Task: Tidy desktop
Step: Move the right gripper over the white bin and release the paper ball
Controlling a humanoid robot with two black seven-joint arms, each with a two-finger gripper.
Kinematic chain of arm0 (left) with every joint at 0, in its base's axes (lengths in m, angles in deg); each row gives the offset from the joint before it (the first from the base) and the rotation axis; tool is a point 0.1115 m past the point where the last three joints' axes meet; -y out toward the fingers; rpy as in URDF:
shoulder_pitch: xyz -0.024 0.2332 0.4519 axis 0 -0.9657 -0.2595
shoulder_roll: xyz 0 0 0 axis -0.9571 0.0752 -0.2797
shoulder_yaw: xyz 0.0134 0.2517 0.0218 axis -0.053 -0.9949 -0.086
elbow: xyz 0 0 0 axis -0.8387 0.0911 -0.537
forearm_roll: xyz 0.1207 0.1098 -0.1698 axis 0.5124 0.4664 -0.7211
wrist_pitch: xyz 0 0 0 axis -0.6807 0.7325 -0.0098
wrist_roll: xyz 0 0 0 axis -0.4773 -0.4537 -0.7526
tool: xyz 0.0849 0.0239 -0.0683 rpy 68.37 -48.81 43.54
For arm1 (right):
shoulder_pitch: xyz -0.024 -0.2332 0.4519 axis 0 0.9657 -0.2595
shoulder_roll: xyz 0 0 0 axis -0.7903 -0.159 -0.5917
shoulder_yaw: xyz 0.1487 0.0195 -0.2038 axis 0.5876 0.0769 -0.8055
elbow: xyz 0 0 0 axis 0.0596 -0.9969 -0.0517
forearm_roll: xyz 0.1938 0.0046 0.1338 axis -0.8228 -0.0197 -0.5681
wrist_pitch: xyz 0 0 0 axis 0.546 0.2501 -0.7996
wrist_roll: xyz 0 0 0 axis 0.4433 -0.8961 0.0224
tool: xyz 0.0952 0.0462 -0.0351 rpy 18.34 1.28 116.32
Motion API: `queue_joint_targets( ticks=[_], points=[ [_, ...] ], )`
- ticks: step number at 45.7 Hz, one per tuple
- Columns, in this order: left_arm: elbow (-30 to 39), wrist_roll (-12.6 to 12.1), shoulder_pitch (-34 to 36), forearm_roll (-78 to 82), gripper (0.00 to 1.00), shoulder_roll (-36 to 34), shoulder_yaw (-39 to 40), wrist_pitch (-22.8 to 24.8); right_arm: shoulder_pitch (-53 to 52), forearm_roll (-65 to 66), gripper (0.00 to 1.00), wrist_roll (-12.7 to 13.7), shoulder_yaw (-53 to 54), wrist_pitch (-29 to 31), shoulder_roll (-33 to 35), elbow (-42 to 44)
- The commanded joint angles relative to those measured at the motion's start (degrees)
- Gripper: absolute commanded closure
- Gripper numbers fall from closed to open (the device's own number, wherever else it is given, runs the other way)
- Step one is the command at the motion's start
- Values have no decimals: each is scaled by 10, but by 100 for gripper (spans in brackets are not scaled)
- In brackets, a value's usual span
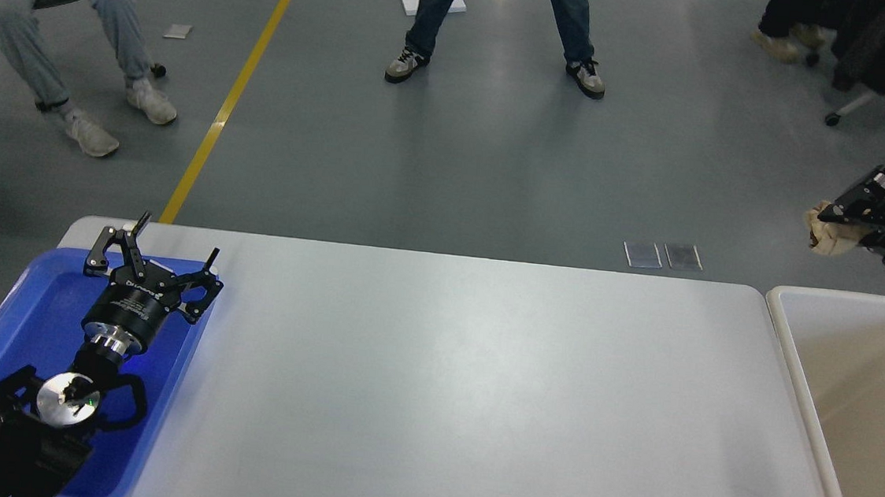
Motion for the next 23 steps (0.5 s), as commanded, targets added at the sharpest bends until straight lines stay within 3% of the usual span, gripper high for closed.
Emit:
queue_joint_targets(
  ticks=[1, 15, 23],
  points=[
    [0, -1, 0, 0, 0, 0, 0, 0, 229, -4, 100, -3, 174, -46, 51, 66],
    [0, 0, 1, 0, 0, 0, 0, 0, 443, -5, 100, -3, 358, -47, -10, 204],
    [0, 0, 1, 0, 0, 0, 0, 0, 512, -9, 100, -3, 433, -47, -43, 256]
  ],
)
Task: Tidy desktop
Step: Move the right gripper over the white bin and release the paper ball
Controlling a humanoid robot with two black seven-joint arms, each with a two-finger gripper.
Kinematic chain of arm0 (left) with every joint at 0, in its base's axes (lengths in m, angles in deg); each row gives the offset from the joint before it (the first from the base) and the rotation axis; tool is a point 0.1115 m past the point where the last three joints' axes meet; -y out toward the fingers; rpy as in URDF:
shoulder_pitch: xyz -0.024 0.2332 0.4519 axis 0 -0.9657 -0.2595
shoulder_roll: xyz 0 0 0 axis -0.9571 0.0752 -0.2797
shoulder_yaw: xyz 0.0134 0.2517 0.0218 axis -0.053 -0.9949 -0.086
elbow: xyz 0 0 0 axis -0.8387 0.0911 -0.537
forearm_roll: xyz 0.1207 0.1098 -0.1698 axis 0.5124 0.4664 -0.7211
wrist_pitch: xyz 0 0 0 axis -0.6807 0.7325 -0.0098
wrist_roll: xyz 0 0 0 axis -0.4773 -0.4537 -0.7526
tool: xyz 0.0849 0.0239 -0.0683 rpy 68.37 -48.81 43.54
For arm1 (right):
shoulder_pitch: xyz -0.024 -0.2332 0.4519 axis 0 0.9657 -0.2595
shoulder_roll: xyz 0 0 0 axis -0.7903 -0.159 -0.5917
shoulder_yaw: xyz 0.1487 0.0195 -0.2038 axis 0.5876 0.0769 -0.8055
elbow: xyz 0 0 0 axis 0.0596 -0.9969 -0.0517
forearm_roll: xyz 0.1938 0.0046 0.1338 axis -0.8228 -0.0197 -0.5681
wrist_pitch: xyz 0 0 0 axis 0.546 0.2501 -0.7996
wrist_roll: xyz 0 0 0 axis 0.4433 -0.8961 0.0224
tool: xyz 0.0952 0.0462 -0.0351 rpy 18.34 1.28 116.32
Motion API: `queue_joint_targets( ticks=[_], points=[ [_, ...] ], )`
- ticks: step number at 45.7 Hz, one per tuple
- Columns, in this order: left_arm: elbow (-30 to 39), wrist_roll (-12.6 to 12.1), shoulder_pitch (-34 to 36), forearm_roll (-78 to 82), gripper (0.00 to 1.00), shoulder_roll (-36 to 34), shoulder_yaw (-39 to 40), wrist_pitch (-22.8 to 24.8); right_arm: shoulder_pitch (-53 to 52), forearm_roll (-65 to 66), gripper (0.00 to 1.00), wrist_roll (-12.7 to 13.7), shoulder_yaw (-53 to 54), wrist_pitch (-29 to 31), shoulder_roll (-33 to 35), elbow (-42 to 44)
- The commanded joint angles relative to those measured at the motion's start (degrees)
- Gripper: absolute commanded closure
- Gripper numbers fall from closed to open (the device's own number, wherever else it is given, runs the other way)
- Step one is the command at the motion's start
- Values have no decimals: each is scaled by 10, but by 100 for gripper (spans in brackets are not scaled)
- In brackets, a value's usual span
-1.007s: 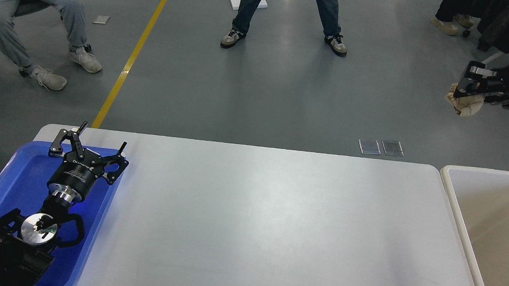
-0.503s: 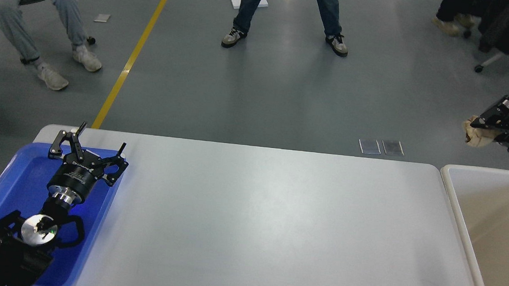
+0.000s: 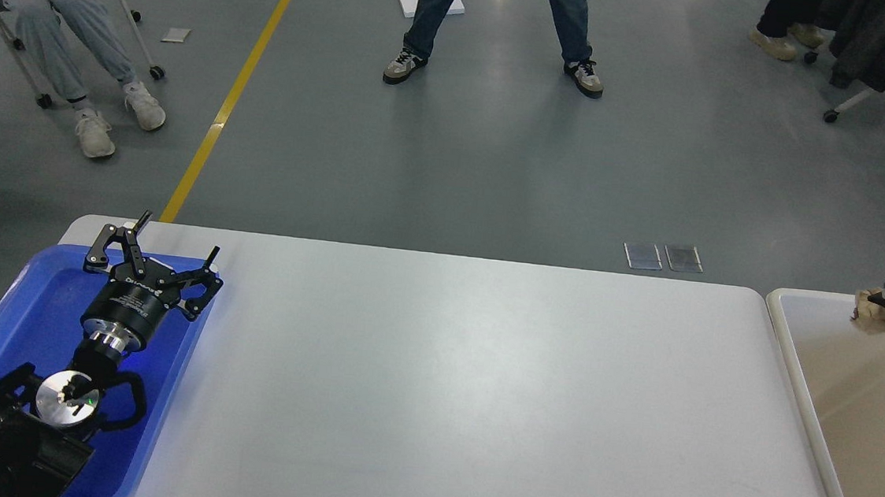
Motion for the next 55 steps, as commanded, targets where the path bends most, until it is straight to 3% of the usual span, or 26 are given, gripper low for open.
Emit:
queue_joint_targets(
  ticks=[1, 22, 28, 40, 55],
  points=[
    [0, 0, 1, 1, 0, 0, 0, 0, 133, -3, 100, 0, 126, -4, -43, 86],
    [0, 0, 0, 0, 0, 0, 0, 0, 289, 2, 100, -3, 330, -3, -76, 147],
    [0, 0, 0, 0, 0, 0, 0, 0, 308, 2, 100, -3, 378, -4, -121, 211],
    [0, 1, 1, 1, 0, 0, -1, 0, 296, -2, 100, -4, 385, -4, -239, 419],
    [0, 1, 1, 1, 0, 0, 0, 0, 277, -3, 100, -5, 354, -17, -295, 510]
  ],
)
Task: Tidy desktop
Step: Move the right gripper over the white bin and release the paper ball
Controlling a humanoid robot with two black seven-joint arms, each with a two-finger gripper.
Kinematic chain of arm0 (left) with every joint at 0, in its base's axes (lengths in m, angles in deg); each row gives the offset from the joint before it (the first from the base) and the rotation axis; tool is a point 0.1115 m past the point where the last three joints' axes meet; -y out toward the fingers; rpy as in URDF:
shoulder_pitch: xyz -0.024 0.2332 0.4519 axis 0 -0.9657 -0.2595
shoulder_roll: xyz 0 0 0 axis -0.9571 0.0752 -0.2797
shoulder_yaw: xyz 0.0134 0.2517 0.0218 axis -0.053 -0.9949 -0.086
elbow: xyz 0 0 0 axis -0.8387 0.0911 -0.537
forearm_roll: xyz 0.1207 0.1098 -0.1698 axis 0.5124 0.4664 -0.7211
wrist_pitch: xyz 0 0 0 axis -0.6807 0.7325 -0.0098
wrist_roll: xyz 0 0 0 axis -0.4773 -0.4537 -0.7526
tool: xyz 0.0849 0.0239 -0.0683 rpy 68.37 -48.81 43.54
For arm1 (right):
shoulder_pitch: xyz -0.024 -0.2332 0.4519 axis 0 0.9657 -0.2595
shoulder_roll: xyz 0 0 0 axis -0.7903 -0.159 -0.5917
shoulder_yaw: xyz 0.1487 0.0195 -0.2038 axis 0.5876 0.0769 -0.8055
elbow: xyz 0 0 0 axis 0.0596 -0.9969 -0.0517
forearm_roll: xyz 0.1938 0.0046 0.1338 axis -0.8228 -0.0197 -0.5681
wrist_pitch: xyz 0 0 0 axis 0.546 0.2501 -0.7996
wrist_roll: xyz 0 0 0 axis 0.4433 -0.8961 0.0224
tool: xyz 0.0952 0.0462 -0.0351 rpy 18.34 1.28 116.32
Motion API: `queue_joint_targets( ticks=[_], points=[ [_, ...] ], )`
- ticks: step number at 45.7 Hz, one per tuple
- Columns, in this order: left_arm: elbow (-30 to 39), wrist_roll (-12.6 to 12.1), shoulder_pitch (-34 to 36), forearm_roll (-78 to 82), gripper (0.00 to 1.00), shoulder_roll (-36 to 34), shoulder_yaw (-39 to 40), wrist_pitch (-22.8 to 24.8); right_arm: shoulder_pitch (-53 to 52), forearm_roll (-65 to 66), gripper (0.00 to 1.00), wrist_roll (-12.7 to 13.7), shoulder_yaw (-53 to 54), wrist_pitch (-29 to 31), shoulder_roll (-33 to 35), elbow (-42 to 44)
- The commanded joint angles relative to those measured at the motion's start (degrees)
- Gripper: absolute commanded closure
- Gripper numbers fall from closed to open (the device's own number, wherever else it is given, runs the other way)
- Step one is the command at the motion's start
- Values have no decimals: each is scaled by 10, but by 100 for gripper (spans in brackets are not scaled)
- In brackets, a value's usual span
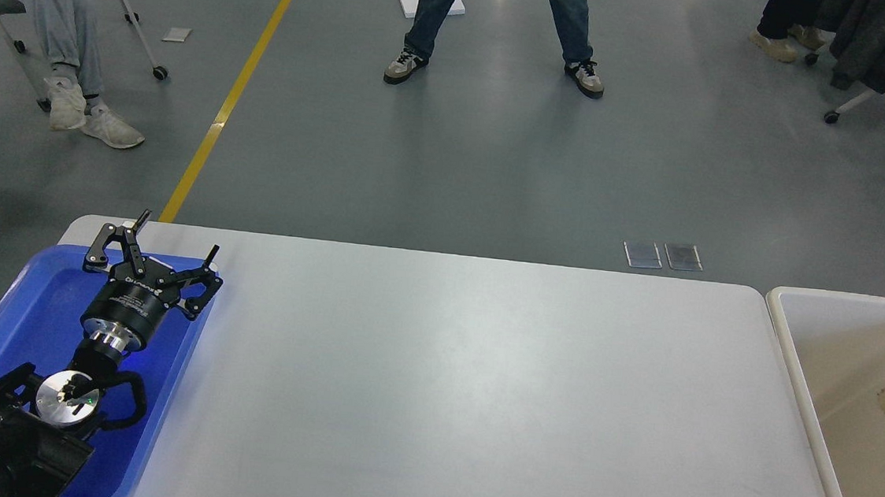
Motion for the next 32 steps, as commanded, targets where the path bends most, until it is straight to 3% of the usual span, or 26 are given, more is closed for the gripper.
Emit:
queue_joint_targets(
  ticks=[1, 22, 23, 27, 29, 30, 32],
  points=[
    [0, -1, 0, 1, 0, 0, 0, 0, -6, 0, 100, -1, -19, -16, -46, 74],
    [0, 0, 0, 0, 0, 0, 0, 0, -6, 0, 100, -1, -51, -54, -51, 79],
    [0, 0, 0, 0, 0, 0, 0, 0, -6, 0, 94, -1, -52, -59, -49, 81],
    [0, 0, 0, 1, 0, 0, 0, 0, -7, 0, 32, -1, -58, -104, -53, 107],
    [0, 0, 0, 1, 0, 0, 0, 0, -7, 0, 7, -1, -63, -133, -54, 106],
    [0, 0, 0, 1, 0, 0, 0, 0, -7, 0, 2, -1, -64, -142, -54, 105],
    [0, 0, 0, 1, 0, 0, 0, 0, -7, 0, 2, -1, -65, -153, -54, 103]
  ],
)
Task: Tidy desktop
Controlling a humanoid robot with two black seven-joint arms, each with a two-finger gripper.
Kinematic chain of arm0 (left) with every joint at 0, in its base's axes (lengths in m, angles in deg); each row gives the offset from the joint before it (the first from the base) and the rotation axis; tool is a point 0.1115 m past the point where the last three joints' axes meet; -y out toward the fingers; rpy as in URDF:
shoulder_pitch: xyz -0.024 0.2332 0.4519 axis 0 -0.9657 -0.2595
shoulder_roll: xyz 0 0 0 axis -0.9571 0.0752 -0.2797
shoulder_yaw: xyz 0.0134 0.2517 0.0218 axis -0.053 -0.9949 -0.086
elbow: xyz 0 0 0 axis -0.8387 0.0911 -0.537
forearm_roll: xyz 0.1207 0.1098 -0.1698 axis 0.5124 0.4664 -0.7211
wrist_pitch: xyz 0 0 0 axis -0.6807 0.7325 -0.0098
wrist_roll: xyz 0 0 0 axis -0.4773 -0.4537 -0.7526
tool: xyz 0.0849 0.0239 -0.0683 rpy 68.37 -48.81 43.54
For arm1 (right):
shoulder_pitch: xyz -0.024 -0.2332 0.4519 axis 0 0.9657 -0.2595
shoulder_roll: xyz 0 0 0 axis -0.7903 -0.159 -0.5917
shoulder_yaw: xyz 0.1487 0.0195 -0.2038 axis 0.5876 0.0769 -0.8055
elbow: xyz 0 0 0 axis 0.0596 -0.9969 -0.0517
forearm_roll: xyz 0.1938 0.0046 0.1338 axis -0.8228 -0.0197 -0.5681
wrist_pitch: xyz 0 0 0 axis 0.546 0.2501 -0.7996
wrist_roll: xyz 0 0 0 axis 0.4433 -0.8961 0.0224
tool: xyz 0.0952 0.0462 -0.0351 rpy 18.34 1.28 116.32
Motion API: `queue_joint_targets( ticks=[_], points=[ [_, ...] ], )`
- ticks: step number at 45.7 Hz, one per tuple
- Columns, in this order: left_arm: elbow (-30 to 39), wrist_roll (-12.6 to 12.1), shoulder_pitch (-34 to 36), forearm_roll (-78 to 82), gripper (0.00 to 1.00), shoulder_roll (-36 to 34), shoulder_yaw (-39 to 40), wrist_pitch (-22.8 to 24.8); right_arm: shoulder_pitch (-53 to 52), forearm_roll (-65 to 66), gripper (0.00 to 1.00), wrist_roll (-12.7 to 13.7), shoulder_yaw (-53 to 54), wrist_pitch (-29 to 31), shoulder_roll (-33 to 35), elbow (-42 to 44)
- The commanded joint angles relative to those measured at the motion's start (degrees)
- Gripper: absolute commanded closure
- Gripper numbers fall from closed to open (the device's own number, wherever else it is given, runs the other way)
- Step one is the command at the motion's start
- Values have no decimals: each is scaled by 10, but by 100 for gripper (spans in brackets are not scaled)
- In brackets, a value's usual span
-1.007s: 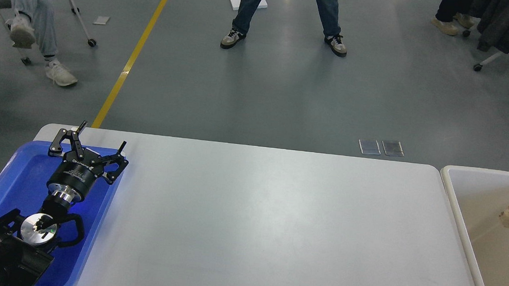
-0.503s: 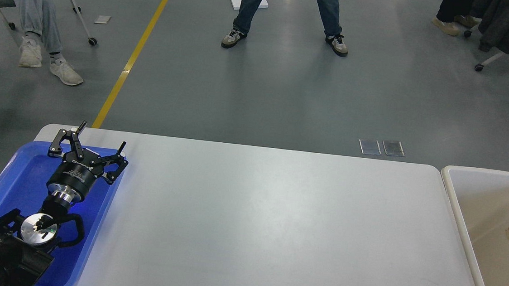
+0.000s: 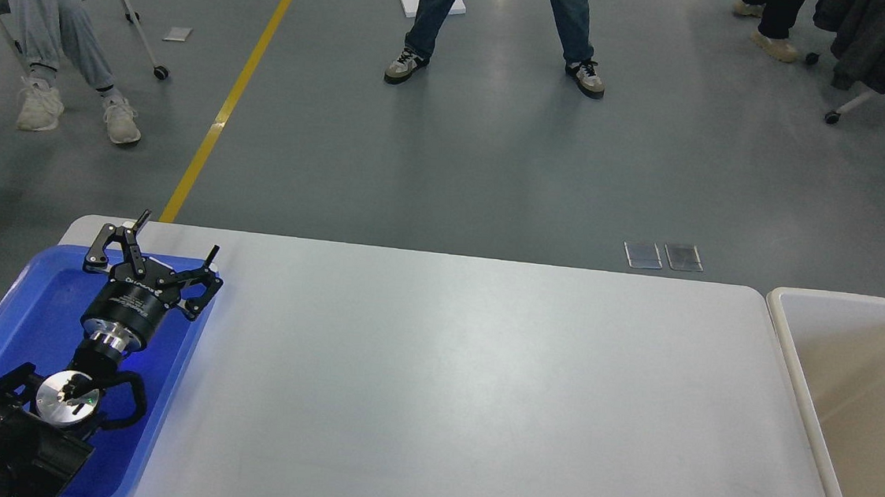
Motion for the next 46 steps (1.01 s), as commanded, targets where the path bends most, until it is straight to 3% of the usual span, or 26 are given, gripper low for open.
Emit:
queue_joint_targets(
  ticks=[1, 25, 46],
  points=[
    [0, 0, 0, 1, 0, 0, 0, 0, -2, 0, 1, 0, -13, -75, -3, 15],
    [0, 0, 0, 0, 0, 0, 0, 0, -18, 3, 0, 1, -15, -75, -4, 5],
    [0, 0, 0, 0, 0, 0, 0, 0, -48, 10, 0, 1, 2, -63, 65, -235]
  ],
)
